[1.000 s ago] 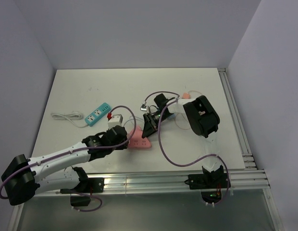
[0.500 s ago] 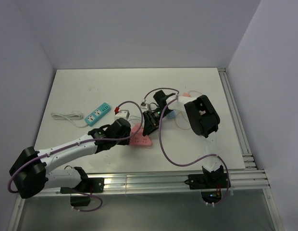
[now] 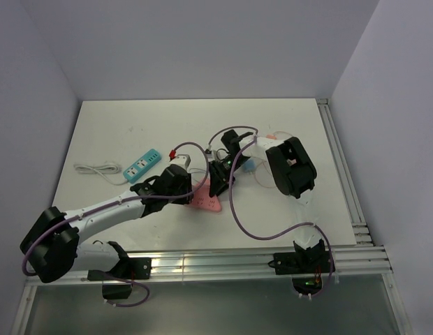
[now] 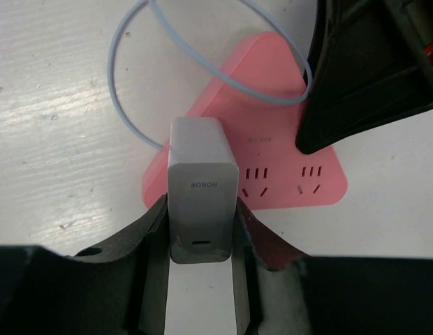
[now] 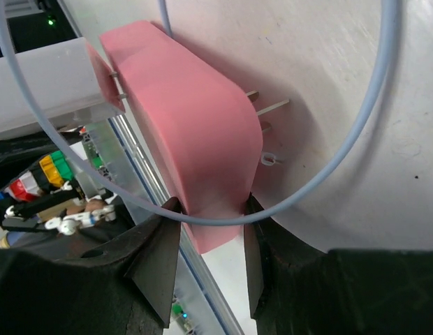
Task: Insert the plug
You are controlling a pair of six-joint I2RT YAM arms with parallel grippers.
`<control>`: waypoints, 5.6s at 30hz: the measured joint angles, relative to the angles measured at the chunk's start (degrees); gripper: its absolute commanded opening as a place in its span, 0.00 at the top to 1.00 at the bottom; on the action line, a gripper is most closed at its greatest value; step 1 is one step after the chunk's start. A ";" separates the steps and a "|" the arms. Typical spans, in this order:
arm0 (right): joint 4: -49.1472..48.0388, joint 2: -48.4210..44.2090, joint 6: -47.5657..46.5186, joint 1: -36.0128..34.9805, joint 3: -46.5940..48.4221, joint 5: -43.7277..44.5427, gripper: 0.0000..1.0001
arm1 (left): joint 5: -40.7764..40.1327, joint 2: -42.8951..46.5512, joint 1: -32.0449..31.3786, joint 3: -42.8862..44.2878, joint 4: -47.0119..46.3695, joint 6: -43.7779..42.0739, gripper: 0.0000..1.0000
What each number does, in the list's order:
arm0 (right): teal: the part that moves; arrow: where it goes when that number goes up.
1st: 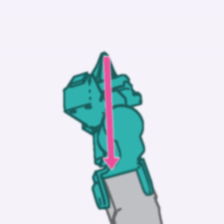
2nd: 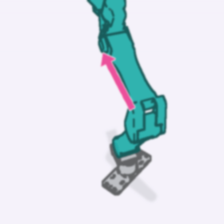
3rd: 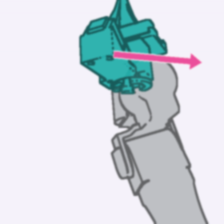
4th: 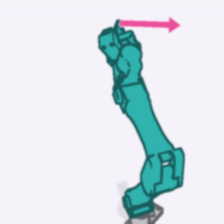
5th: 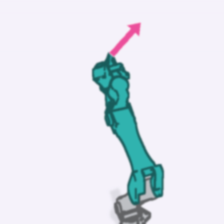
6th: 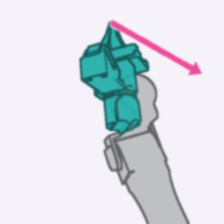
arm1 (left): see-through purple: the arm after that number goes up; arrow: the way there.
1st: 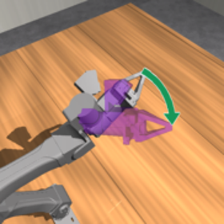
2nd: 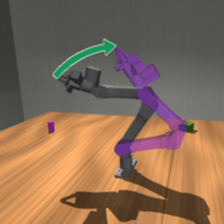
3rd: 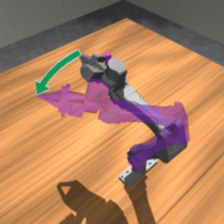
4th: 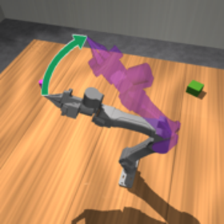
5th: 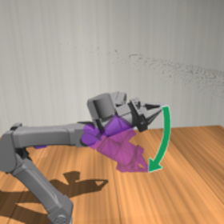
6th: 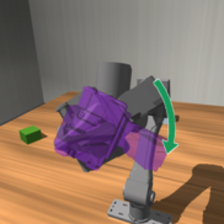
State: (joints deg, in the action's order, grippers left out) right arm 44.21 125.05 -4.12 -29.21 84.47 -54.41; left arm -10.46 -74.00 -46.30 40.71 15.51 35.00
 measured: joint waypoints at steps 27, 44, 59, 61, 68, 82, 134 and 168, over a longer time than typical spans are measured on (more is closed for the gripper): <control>1.66 -0.26 2.97 0.50 0.02 2.86 1.00 | -8.98 -3.91 -3.32 -5.44 -16.46 3.23 0.48; -6.97 -0.37 5.66 -4.20 -1.68 -0.24 1.00 | -6.67 13.79 -5.44 -1.31 12.09 10.60 0.01; -13.86 -2.05 14.21 -10.69 -0.24 7.41 0.39 | -18.93 29.66 -5.44 11.72 20.98 10.27 0.00; -14.01 -3.32 14.34 -11.23 -0.37 10.73 0.37 | -18.71 29.64 -5.42 11.72 20.31 9.99 0.01; -15.21 -16.76 15.67 -9.44 -9.66 21.38 0.00 | -14.58 29.94 -5.44 10.62 16.22 8.04 0.01; -12.96 -32.85 21.29 7.93 -18.53 41.35 0.23 | -11.02 33.27 -5.44 8.28 10.62 3.08 0.00; -21.20 -44.61 28.26 6.56 -17.81 41.40 1.00 | 6.93 21.62 -5.35 9.77 0.74 6.10 0.16; -24.96 -57.92 58.29 -10.47 -23.19 47.54 1.00 | 5.95 9.55 -5.27 8.33 -16.17 2.23 0.35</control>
State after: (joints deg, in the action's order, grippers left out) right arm 19.25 67.13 54.17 -39.68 61.28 -6.87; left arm -4.51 -64.45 -51.57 49.04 -0.67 37.23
